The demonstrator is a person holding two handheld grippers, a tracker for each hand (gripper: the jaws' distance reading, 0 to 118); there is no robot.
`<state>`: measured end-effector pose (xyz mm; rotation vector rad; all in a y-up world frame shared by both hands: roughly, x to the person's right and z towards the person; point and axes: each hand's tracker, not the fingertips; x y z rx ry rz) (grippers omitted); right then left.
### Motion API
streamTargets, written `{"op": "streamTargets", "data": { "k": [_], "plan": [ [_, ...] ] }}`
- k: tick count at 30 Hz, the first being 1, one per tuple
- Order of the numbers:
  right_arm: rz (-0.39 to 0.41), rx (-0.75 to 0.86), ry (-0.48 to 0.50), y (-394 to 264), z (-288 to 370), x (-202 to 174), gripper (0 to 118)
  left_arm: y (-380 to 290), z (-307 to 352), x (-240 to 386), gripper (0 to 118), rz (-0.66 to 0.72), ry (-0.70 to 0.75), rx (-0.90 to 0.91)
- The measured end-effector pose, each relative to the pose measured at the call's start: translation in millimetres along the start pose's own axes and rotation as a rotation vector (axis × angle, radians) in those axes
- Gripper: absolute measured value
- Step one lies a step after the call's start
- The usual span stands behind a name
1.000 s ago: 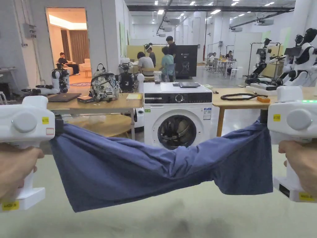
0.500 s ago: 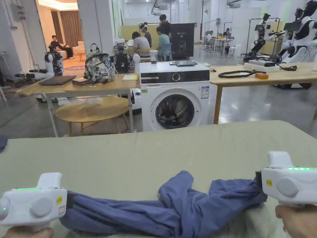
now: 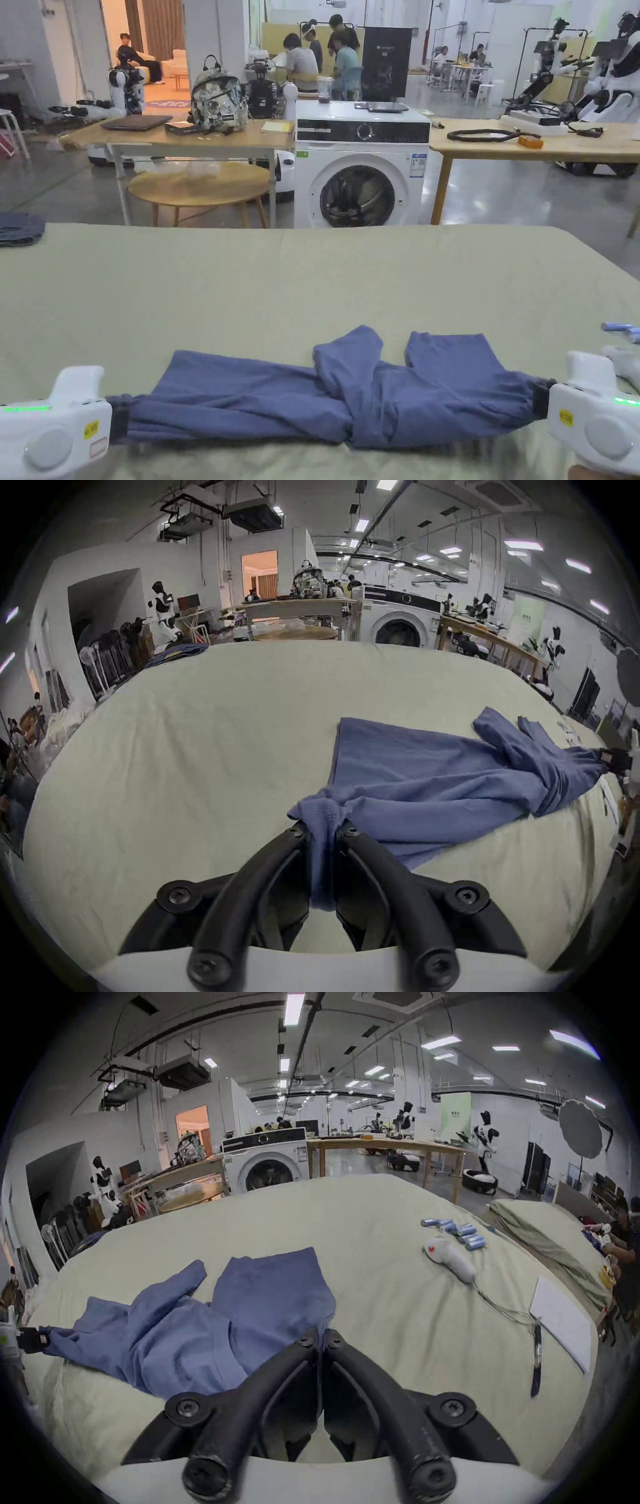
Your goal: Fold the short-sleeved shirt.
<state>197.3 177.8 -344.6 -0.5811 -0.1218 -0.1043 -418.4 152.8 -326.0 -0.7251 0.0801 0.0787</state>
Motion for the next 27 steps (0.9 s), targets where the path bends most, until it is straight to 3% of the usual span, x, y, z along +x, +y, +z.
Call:
{"op": "streamTargets", "data": {
  "k": [7, 12, 13, 14, 15, 16, 17, 21, 27],
  "plan": [
    [0.017, -0.037, -0.008, -44.1, 27.0, 14.7, 0, -51.6, 42.0, -1.0, 6, -0.007, -0.015, 0.008],
    [0.037, -0.106, -0.007, -61.4, 19.9, 10.2, 4, -68.8, 20.9, -1.1, 6, 0.014, -0.015, -0.039],
    [0.048, -0.111, -0.026, -65.6, 19.0, 9.3, 16, -72.2, 14.0, -3.3, 7, 0.016, -0.006, -0.046],
    [0.041, -0.126, -0.023, -66.5, 17.7, 10.2, 46, -74.1, 12.4, -3.5, 18, 0.015, -0.006, -0.051],
    [0.012, -0.147, -0.008, -68.1, 17.4, 12.4, 87, -75.2, 11.0, -4.0, 53, 0.016, -0.017, -0.064],
    [0.007, -0.141, -0.018, -64.7, 21.9, 10.9, 108, -75.6, 12.3, -5.2, 85, 0.022, -0.015, -0.066],
    [0.004, -0.135, -0.037, -64.7, 23.8, 10.7, 116, -74.9, 13.7, -5.7, 102, 0.028, -0.017, -0.064],
    [0.001, -0.106, -0.056, -53.7, 36.8, 15.5, 116, -64.7, 16.4, -9.0, 104, 0.013, 0.077, -0.110],
    [0.063, 0.051, -0.049, -37.6, 73.2, -2.1, 113, -40.0, 79.4, 3.3, 104, 0.020, 0.124, 0.107]
  ]
}}
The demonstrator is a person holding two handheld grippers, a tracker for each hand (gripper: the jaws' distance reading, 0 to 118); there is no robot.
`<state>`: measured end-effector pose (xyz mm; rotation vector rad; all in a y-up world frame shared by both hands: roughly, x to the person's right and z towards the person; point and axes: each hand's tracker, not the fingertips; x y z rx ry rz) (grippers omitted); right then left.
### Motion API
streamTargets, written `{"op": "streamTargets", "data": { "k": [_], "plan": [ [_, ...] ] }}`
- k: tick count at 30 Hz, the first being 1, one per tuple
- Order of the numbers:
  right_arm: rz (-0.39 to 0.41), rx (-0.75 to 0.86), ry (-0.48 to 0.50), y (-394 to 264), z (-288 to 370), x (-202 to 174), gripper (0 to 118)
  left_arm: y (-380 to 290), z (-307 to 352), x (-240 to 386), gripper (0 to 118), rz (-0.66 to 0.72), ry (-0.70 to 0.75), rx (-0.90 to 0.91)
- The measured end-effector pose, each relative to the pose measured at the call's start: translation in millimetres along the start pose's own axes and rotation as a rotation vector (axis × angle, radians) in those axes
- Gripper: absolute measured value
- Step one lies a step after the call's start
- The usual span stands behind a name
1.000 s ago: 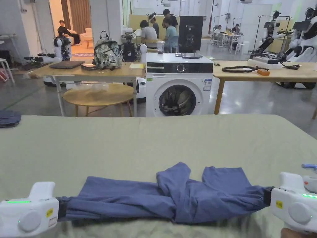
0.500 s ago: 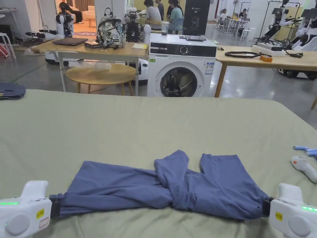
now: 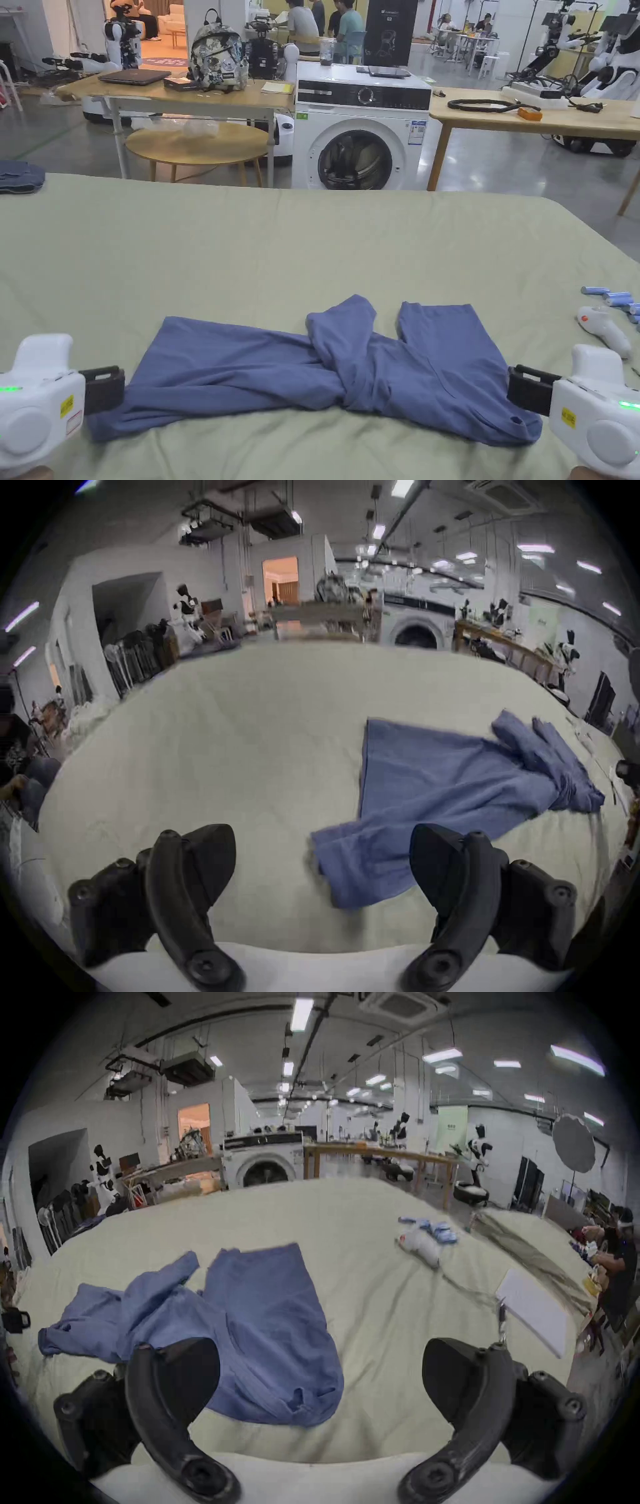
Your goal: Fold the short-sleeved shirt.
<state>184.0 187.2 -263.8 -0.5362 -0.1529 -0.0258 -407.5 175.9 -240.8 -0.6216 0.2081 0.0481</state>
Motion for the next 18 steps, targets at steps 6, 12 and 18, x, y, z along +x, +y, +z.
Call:
{"op": "streamTargets", "data": {
  "k": [6, 12, 18],
  "plan": [
    [0.031, 0.099, 0.057, 18.8, 28.4, -35.9, 0, 24.9, 36.3, 42.6, 0, 0.019, -0.117, 0.093],
    [0.069, 0.154, 0.068, 33.7, 53.9, -65.3, 0, 34.6, 54.1, 78.3, 0, -0.074, -0.157, 0.167],
    [0.088, 0.179, 0.102, 35.8, 77.6, -73.9, 0, 29.4, 62.4, 83.5, 6, -0.097, -0.159, 0.183]
  ]
}}
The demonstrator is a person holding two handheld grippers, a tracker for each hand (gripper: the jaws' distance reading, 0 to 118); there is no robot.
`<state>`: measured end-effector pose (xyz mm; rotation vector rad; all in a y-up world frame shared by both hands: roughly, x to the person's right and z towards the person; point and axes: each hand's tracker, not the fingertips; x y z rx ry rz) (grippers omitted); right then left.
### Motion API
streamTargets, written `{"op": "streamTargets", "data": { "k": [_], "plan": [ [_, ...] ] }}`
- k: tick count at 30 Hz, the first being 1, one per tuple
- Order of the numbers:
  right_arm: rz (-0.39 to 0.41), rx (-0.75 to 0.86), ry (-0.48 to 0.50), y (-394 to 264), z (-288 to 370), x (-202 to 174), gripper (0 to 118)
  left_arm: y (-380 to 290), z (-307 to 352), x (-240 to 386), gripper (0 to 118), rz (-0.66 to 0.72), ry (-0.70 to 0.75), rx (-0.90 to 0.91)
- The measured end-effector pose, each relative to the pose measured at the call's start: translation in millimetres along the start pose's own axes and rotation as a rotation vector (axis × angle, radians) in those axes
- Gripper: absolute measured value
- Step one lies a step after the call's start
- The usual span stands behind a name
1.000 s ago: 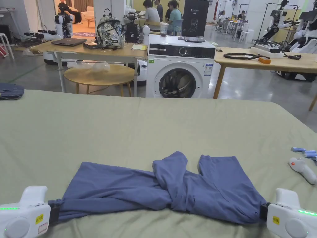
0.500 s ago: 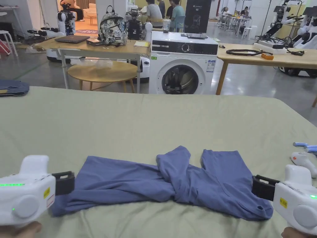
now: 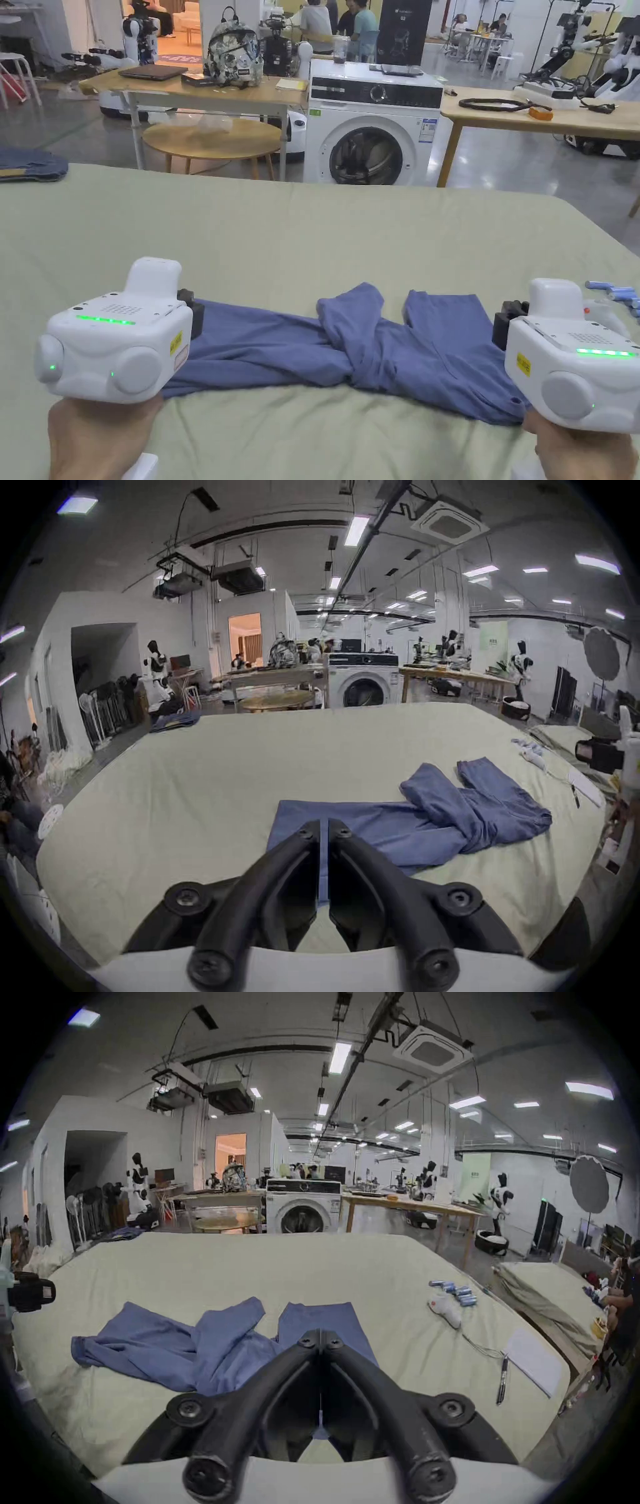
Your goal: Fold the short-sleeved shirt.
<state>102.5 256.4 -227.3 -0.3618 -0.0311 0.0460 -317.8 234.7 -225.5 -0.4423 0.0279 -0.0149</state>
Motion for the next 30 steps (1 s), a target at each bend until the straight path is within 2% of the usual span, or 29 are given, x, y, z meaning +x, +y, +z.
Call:
{"op": "streamTargets", "data": {
  "k": [1, 2, 3, 6, 7, 8, 9, 11, 14, 16, 17, 18, 19, 20, 21, 23, 26, 27, 28, 29, 30],
  "plan": [
    [-0.003, -0.002, 0.007, 1.3, 1.2, -0.2, 0, -0.6, 0.3, -5.7, 38, 0.010, -0.005, -0.001],
    [-0.004, 0.000, 0.006, 2.0, 2.2, -1.1, 0, -1.1, 0.2, -11.1, 103, 0.030, -0.010, -0.002],
    [-0.005, 0.001, 0.007, 1.5, -3.4, 4.3, 0, -0.8, -0.8, -17.9, 118, 0.039, 0.002, -0.008],
    [-0.004, -0.006, 0.023, 2.7, -4.8, 3.4, 0, -2.4, -4.2, -44.2, 117, 0.012, 0.046, -0.033],
    [-0.002, -0.007, 0.027, 2.0, -6.7, 3.1, 0, -7.5, -11.2, -55.8, 117, 0.024, 0.076, -0.108],
    [0.000, -0.013, 0.035, 1.7, -8.9, 1.5, 0, -13.7, -9.8, -66.4, 117, 0.073, 0.086, -0.111],
    [0.001, -0.020, 0.045, 0.4, -11.2, -0.5, 0, -17.9, -15.4, -77.6, 117, 0.067, 0.048, -0.077],
    [0.004, -0.034, 0.054, -8.0, -25.6, -2.1, 0, -35.9, -29.3, -91.6, 116, 0.098, 0.078, -0.147],
    [0.003, -0.067, 0.077, -16.5, -37.0, -9.8, 0, -66.7, -44.1, -96.6, 107, 0.091, 0.081, -0.278],
    [0.010, -0.094, 0.093, -21.7, -43.7, -14.5, 0, -81.4, -54.9, -95.8, 105, 0.104, 0.044, -0.308],
    [0.013, -0.105, 0.100, -24.7, -47.7, -16.6, 0, -87.5, -61.6, -93.6, 99, 0.092, 0.041, -0.334],
    [0.016, -0.116, 0.105, -27.1, -51.0, -18.0, 0, -91.5, -66.3, -92.9, 87, 0.089, 0.033, -0.327],
    [0.018, -0.125, 0.105, -30.8, -53.0, -20.0, 0, -95.8, -72.4, -91.6, 63, 0.089, 0.015, -0.321],
    [0.022, -0.136, 0.109, -33.0, -55.3, -21.0, 0, -99.2, -80.6, -94.8, 33, 0.089, 0.012, -0.332],
    [0.026, -0.144, 0.113, -35.5, -57.6, -21.5, 0, -100.8, -83.3, -93.5, 33, 0.086, -0.011, -0.332],
    [0.033, -0.157, 0.116, -37.1, -56.3, -25.8, 0, -102.2, -86.6, -87.9, 18, 0.032, -0.017, -0.300],
    [0.046, -0.183, 0.119, -43.2, -64.0, -28.5, 0, -110.5, -110.5, -98.9, 6, 0.043, -0.076, -0.367],
    [0.043, -0.192, 0.128, -44.8, -66.6, -29.5, 4, -111.3, -114.0, -102.0, 6, 0.057, -0.107, -0.365],
    [0.040, -0.200, 0.138, -45.9, -68.9, -29.9, 29, -107.4, -98.3, -88.5, 6, 0.050, -0.067, -0.346],
    [0.044, -0.201, 0.137, -46.6, -70.8, -31.1, 84, -105.0, -96.7, -88.0, 6, 0.052, -0.071, -0.339],
    [0.045, -0.205, 0.139, -46.3, -75.3, -32.4, 115, -102.7, -93.7, -88.0, 6, 0.061, -0.079, -0.323]
  ]
}}
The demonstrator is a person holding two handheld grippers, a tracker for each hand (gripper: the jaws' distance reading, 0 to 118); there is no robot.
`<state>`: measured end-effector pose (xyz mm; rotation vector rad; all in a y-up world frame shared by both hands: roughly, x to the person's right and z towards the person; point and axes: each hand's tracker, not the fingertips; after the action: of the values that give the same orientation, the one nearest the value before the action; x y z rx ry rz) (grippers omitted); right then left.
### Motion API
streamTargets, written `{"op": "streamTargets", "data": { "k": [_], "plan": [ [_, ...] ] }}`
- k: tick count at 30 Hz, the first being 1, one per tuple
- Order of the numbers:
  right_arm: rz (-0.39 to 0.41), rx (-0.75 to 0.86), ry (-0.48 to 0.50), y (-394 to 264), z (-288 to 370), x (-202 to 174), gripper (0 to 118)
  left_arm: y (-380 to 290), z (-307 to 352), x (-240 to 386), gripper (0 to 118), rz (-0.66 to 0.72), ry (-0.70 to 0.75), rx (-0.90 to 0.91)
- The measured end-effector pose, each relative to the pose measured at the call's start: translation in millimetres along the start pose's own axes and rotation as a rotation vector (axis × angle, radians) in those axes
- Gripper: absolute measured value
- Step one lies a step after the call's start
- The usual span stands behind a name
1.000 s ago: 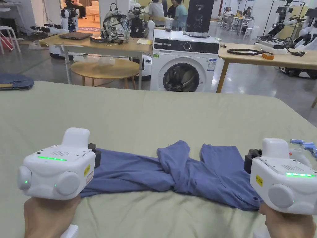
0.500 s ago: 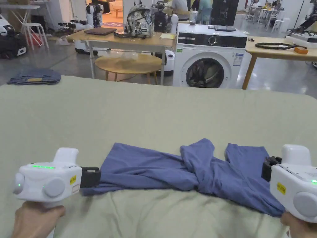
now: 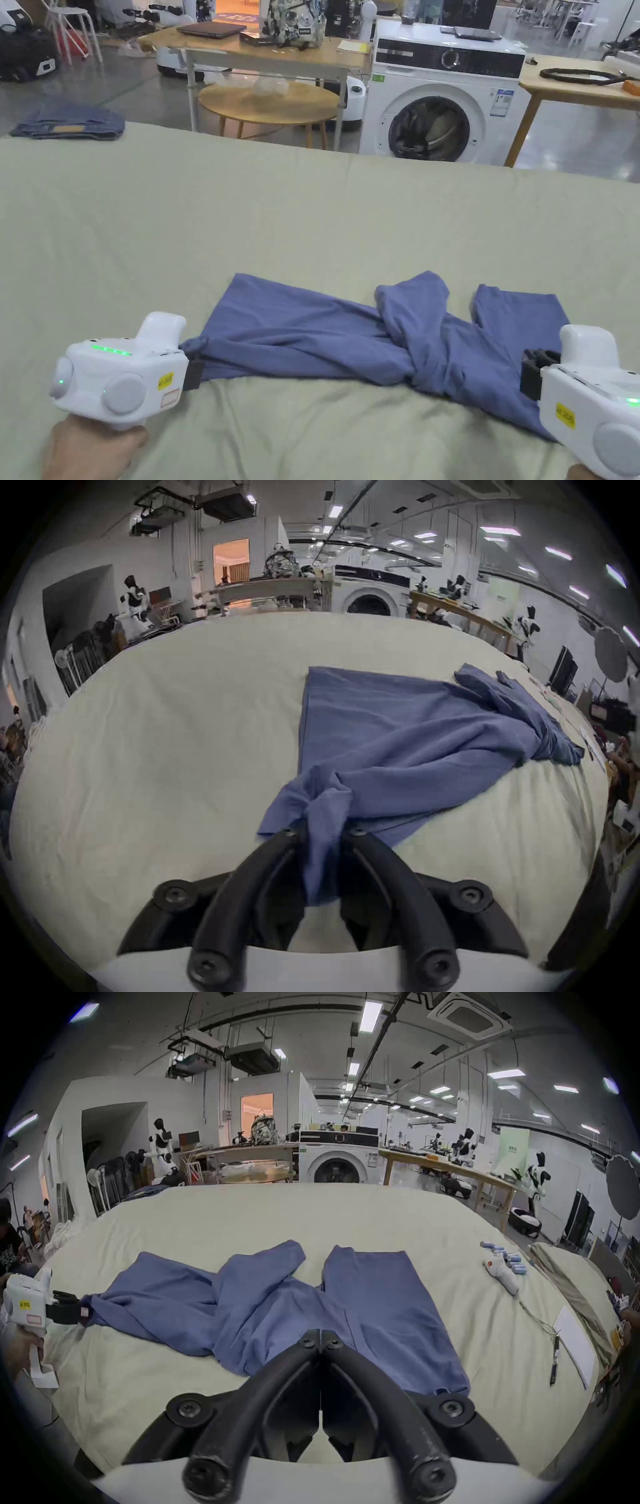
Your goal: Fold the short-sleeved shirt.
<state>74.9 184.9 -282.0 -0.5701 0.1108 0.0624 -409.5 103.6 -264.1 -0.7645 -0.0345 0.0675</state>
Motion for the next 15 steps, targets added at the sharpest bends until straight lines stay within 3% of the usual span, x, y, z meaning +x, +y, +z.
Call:
{"op": "streamTargets", "data": {
  "k": [2, 5, 6, 10, 13, 15],
  "plan": [
    [-0.008, -0.030, 0.027, 7.5, -13.1, 0.2, 118, 6.2, -6.0, -11.0, 5, 0.020, 0.005, 0.002],
    [-0.084, -0.087, 0.080, 31.3, -39.4, 1.2, 118, 8.1, -8.2, -14.0, 5, 0.030, -0.001, -0.004],
    [-0.072, -0.061, 0.123, 50.0, -47.9, -2.8, 118, 8.9, -0.6, -7.3, 6, 0.024, -0.009, -0.006],
    [-0.014, -0.138, 0.110, 111.5, -113.2, -17.5, 118, 9.6, -2.7, -6.3, 6, 0.029, -0.017, -0.017],
    [-0.083, -0.265, 0.182, 135.1, -193.9, -16.0, 104, 9.7, -4.3, -10.5, 6, 0.075, -0.035, -0.031],
    [-0.071, -0.327, 0.145, 149.5, -237.0, -24.0, 99, 9.0, -3.4, -14.1, 6, 0.091, -0.048, -0.024]
  ]
}}
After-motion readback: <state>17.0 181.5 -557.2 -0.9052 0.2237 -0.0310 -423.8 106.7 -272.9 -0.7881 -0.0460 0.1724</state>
